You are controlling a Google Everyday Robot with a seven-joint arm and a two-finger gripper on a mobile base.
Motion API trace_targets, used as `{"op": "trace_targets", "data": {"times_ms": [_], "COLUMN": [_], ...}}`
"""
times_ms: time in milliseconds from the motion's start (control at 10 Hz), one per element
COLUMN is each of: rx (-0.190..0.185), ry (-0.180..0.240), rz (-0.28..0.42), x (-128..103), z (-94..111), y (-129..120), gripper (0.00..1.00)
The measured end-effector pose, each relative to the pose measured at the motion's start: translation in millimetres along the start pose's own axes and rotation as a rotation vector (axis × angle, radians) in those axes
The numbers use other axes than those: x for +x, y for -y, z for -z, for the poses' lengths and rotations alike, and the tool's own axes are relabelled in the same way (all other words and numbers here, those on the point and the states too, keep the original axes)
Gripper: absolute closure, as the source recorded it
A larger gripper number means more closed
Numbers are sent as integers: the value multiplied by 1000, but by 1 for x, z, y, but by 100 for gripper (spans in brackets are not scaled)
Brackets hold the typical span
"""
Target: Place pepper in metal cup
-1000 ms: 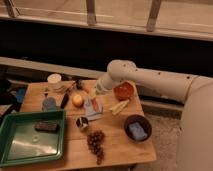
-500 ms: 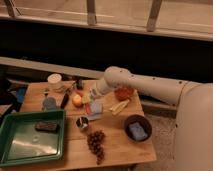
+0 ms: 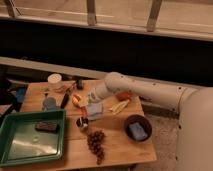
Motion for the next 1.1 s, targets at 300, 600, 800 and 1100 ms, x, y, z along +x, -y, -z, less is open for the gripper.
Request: {"op": "trace_targets", "data": {"times_ms": [300, 600, 800, 1100], "rx": [-33, -44, -50, -57], "ry": [28, 46, 56, 73], "rz": [-27, -87, -123, -161], "x": [9, 28, 39, 49], "z": [-10, -20, -25, -29], "y": [-6, -2, 3, 11], "gripper": [100, 88, 69, 42]}}
